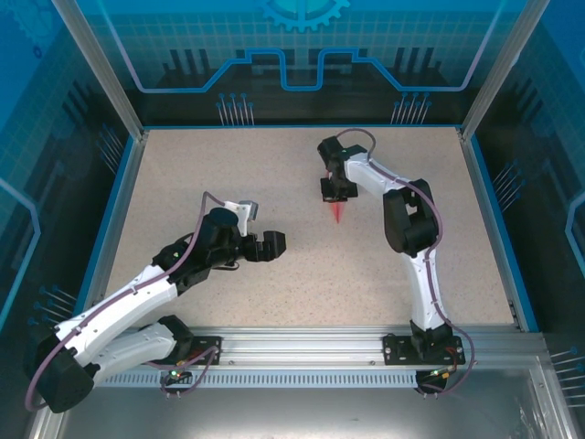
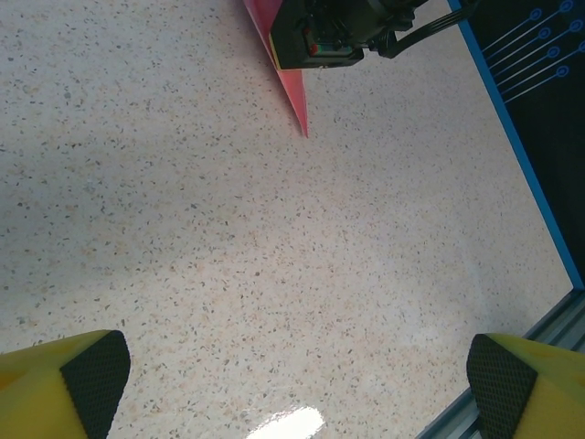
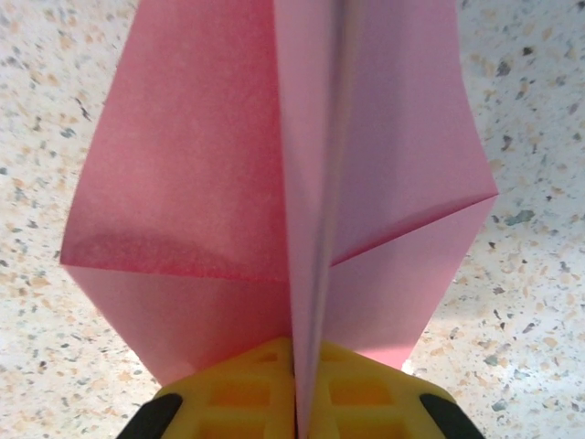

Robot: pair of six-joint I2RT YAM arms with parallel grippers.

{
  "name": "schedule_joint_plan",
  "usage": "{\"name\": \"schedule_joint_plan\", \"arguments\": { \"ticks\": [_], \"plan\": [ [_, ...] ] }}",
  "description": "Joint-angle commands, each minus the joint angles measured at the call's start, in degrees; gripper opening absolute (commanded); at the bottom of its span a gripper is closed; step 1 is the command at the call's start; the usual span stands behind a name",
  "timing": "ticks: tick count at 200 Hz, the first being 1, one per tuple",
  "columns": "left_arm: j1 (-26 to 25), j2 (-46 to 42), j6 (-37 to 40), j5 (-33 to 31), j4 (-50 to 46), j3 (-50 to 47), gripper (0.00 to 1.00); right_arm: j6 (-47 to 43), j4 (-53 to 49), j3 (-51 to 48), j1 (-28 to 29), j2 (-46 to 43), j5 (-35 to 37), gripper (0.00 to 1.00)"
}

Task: Fold a paper plane with a square sheet of paper (fold left side to right side)
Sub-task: Place the paper plane at the center of the table.

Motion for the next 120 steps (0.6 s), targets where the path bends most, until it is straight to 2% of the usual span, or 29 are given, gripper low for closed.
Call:
{"name": "schedule_joint_plan", "arguments": {
  "ticks": [1,37,67,120],
  "plan": [
    [0.3,-0.3,1.5,-1.1,-2.1,0.0,0.99,-0.7,-2.5,1.8,0.0,1.6,0.0,0.12],
    [1.5,1.1,2.9,-2.3,-3.7,1.4,0.99,-0.6,-2.7,1.7,0.2,1.7,-0.1,0.21],
    [4.7,2.9,1.3,-1.5,-5.1,2.6,0.99,-1.0,-3.2,1.1,0.6,-0.4,0.6,0.29],
    [10.7,4.6,0.4,1.8,-4.6,4.1,0.99,-1.8,-3.6,-4.9,1.9,-11.6,3.9,0.49]
  ]
}}
